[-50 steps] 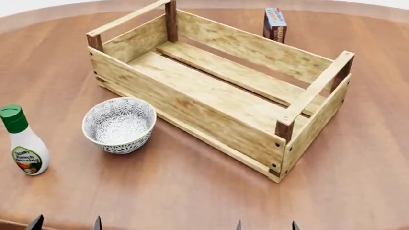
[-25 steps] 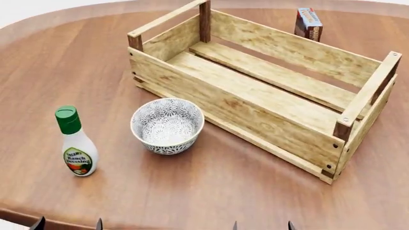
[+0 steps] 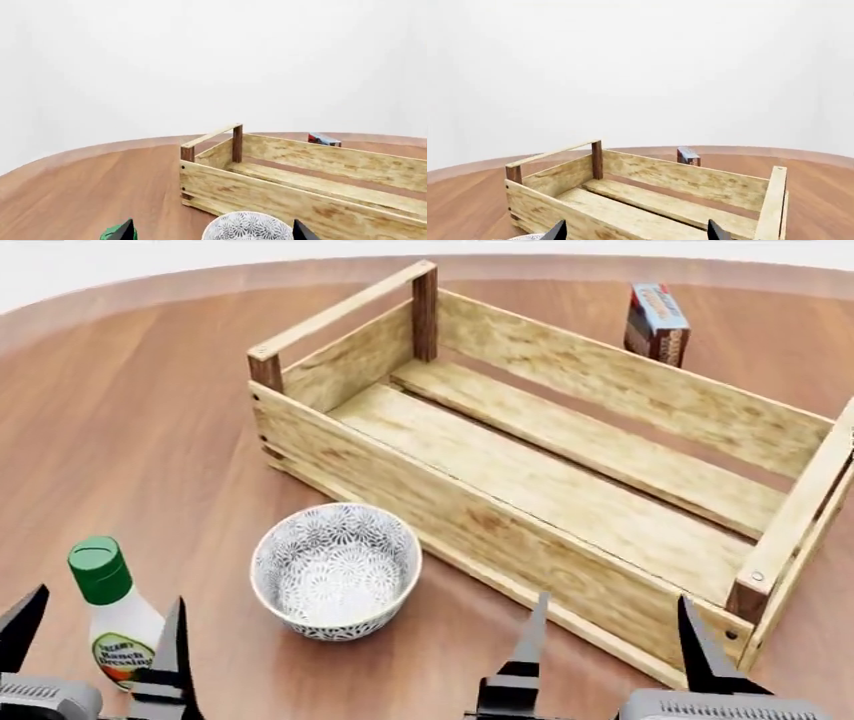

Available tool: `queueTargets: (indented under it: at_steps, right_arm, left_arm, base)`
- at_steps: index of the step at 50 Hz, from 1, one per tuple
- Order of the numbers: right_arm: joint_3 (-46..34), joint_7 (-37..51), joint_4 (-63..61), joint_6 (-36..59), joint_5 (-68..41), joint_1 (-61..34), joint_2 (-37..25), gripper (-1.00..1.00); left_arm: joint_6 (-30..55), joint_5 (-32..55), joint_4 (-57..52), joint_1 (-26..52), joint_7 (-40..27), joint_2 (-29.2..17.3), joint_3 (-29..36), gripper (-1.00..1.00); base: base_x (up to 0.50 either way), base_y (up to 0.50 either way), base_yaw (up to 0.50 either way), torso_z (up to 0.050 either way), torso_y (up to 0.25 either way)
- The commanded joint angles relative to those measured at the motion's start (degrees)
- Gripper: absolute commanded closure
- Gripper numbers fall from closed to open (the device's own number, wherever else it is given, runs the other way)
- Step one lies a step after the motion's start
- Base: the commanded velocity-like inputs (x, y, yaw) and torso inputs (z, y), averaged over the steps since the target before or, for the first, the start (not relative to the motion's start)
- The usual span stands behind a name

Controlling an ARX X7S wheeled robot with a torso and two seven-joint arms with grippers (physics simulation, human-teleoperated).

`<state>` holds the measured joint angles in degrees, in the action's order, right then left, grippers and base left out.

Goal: Pick up the salad dressing and put it in the tray.

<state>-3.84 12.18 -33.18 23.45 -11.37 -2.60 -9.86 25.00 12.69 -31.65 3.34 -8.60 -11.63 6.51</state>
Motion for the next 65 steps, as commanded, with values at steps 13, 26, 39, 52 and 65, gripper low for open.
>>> queueTargets:
  at_steps: [13,26,39,52,65]
  right_arm:
    - [3.7,2.95,-16.63,18.24,-7.07,-7.7,-3.07,-1.0]
    - [3.48,3.49,-16.8,18.18,-7.39,-8.46,-3.46,-1.0]
    - [3.84,0.81,-14.67,9.33,-8.35,-5.18,-2.79,-1.0]
    - [1.95,0.75,-13.5,6.56,-6.36,-4.29,-3.48,-1.0]
    - [1.79,0.62,-14.05,6.83,-7.63,-4.16,-4.08,-1.0]
  left_arm:
    - [12.06,5.59,-13.64,5.16,-2.37,-2.09,-4.06,-1.0]
    - [11.53,5.72,-14.04,4.88,-2.65,-2.6,-3.68,-1.0]
    - [10.37,5.73,-13.51,4.43,-2.8,-2.9,-3.36,-1.0]
    - [9.51,5.6,-13.13,4.24,-3.17,-3.22,-3.08,-1.0]
    - [9.23,6.03,-13.15,4.16,-3.53,-3.5,-3.15,-1.0]
  base:
    - [0.5,0.0,0.0,0.0,0.0]
    - [0.5,0.0,0.0,0.0,0.0]
    - [0.22,0.0,0.0,0.0,0.001]
    - [0.0,0.0,0.41,0.0,0.0]
    - [0.0,0.0,0.5,0.0,0.0]
